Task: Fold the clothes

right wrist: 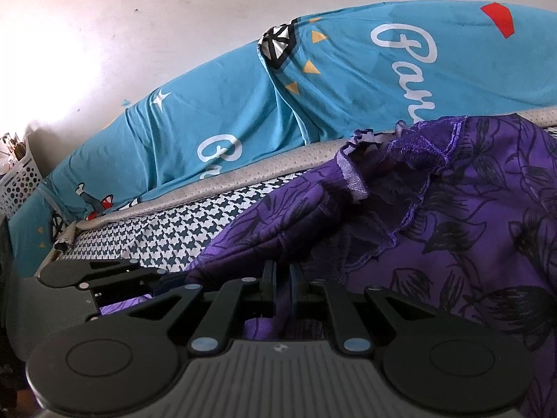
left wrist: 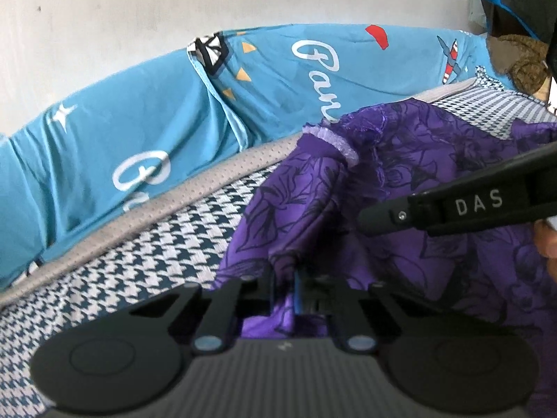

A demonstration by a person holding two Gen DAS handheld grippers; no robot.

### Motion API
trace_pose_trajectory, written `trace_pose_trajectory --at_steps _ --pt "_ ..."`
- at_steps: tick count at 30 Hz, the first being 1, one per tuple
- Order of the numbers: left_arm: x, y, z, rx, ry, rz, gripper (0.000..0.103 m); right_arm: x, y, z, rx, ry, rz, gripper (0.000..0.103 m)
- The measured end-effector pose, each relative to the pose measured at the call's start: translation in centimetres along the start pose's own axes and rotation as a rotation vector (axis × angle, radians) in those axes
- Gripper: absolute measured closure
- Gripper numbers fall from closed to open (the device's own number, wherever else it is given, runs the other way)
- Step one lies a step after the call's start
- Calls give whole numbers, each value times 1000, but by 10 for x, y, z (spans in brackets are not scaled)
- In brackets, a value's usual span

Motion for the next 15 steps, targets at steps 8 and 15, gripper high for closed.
trace_pose_trajectory --at_steps 8,15 --pt "12 11 8 -78 188 -37 95 0 -1 0 -9 -3 4 94" --pt "13 21 50 -81 345 -59 95 -1 -6 5 3 7 15 94"
Point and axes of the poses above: each gripper's, at about its wrist camera, not at the fingertips, and x roughly against the way its jaws point, z to its left, y to its top, the point moved 5 cm from there along -x, roughly the way its jaws point, and after that the axes turned 13 degrees about -y, right-handed, at the moved point
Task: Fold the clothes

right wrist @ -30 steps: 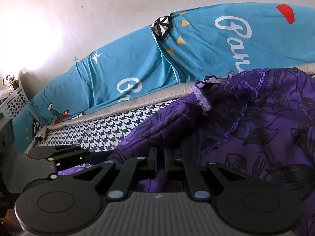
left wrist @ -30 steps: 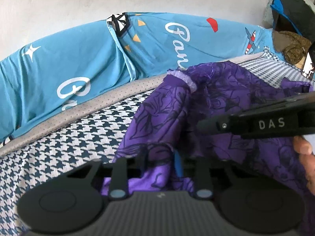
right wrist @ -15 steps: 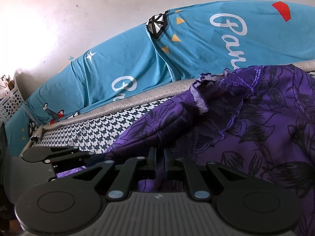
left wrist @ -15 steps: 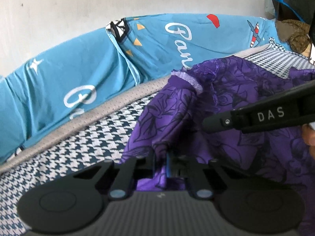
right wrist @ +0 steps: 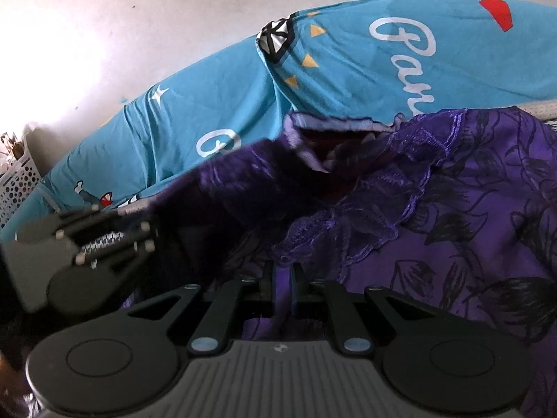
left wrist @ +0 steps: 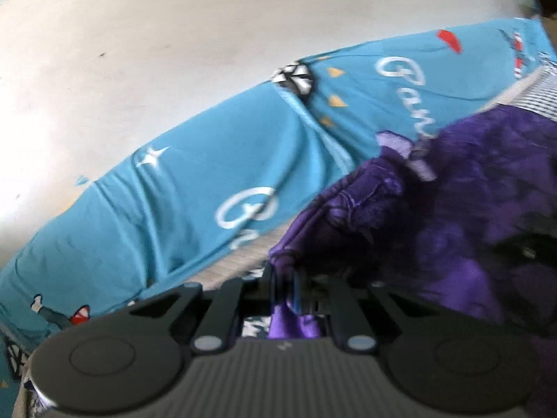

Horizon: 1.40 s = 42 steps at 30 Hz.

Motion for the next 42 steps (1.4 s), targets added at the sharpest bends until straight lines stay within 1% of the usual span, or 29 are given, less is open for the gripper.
trace_pose_trajectory --at_steps 4,8,12,15,17,18,20,21,24,27,30,31,32,34,36,37,39,40,42 --pt "-18 0 22 -58 69 6 95 -1 -3 1 6 6 7 94" --pt "-38 0 44 -24 67 8 95 -4 -6 4 21 13 19 94" --pt "-61 -10 54 18 55 39 93 -7 -9 9 56 9 21 94" --pt "-77 -22 65 78 45 84 87 -9 -10 12 89 -4 19 93" --pt "-81 -25 75 138 32 80 81 -11 -11 13 94 -7 27 93" --pt "-82 -25 82 171 19 74 76 -13 -11 13 96 -8 31 93" --pt "-83 -28 99 262 -4 62 61 -15 -12 12 92 -9 41 92" --pt "-83 -29 106 304 -11 56 59 -16 -13 12 90 -10 46 92" --pt "-80 -28 122 377 -6 40 58 -18 -13 11 88 -14 55 92" --pt "-70 -20 135 428 -17 9 53 -15 -12 12 94 -14 48 91" --pt "-55 -12 148 498 -46 -22 43 -13 -12 13 94 -12 44 91" --pt "-50 -11 152 521 -61 -30 36 -13 -11 13 94 -11 43 91" --pt "-45 -11 159 548 -66 -39 27 -12 -11 13 93 -9 41 91" --pt "-39 -11 171 598 -75 -58 18 -9 -10 15 92 -5 34 91" --pt "-33 -13 185 642 -70 -65 16 -6 -9 17 92 1 27 91" --pt "-31 -16 189 647 -53 -58 17 -4 -9 18 93 5 24 91" --pt "-26 -21 197 628 -3 -25 18 -1 -8 20 101 11 19 90" --pt "-24 -24 200 612 11 -6 21 0 -8 20 105 13 18 90" --pt "-16 -33 207 587 21 12 22 0 -8 22 111 14 20 90"
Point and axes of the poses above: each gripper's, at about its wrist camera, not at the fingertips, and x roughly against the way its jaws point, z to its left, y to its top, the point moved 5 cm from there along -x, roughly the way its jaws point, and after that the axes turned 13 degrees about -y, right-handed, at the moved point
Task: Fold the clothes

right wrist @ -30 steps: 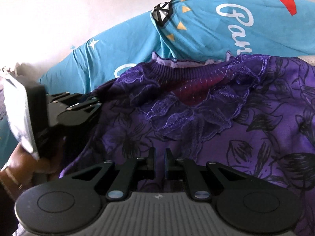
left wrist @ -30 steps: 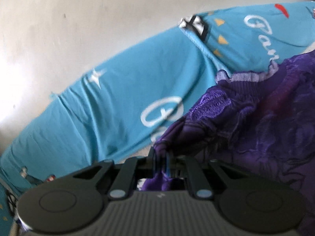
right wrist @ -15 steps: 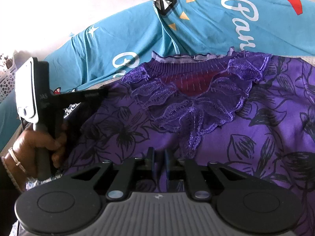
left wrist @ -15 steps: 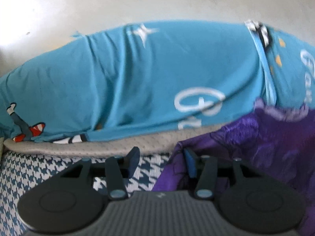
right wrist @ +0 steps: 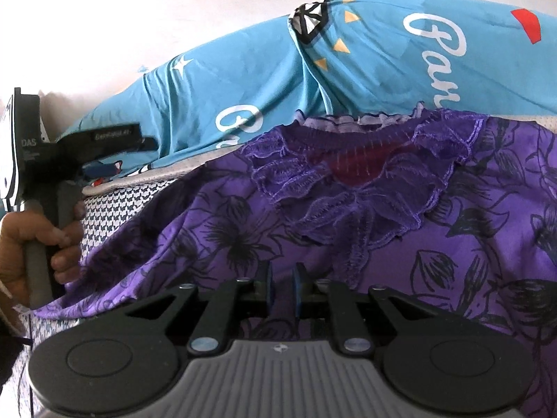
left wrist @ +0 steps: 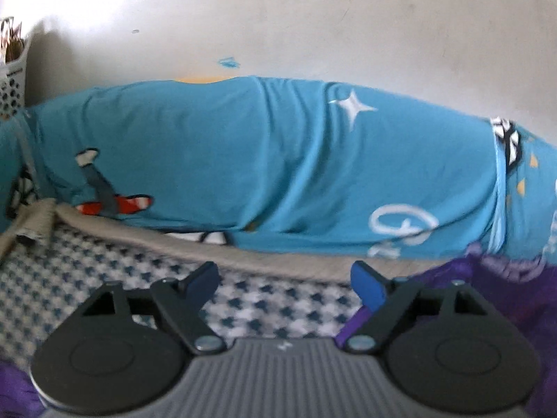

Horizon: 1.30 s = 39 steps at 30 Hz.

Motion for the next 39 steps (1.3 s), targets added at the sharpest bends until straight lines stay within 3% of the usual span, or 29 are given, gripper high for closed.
trace_pose_trajectory --at_steps 20,28,34,39 --pt "100 -72 131 49 268 77 21 7 -13 22 91 39 -4 85" --pt "136 -93 190 177 395 95 18 4 -18 25 104 39 8 85" --pt "145 -110 233 390 359 118 18 1 -22 28 123 37 15 84" --pt "136 -123 237 406 319 171 18 -1 -24 29 132 31 23 84"
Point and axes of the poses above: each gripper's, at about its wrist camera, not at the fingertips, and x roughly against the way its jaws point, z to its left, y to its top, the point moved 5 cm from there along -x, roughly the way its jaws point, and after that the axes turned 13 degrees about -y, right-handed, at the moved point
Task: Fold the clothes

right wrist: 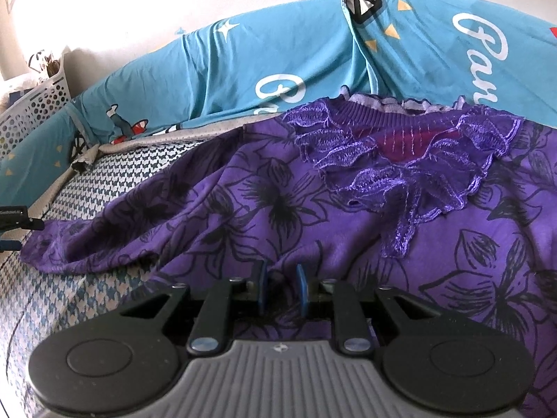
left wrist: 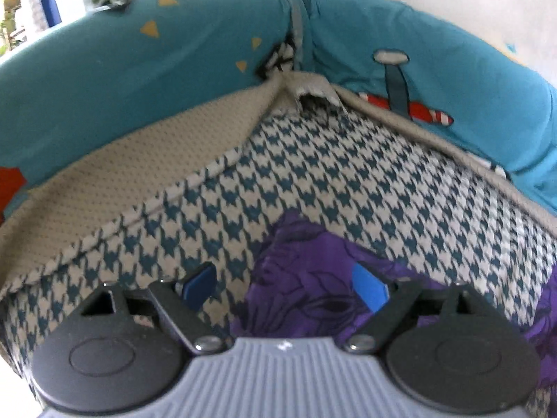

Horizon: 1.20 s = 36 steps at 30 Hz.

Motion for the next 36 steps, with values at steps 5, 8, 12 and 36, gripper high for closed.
trace_pose_trajectory --at_steps 5,8,12,36 --pt "-8 -6 -6 -52 20 22 27 -2 -1 1 5 -5 4 84" --pt "-8 -7 -14 -86 23 14 55 -2 -2 1 9 -7 3 84" --pt "-6 -6 -24 -85 -28 7 86 -2 -2 2 10 -9 3 84" --pt "54 -7 -2 33 413 -123 60 5 5 -2 -14 -1 -9 84"
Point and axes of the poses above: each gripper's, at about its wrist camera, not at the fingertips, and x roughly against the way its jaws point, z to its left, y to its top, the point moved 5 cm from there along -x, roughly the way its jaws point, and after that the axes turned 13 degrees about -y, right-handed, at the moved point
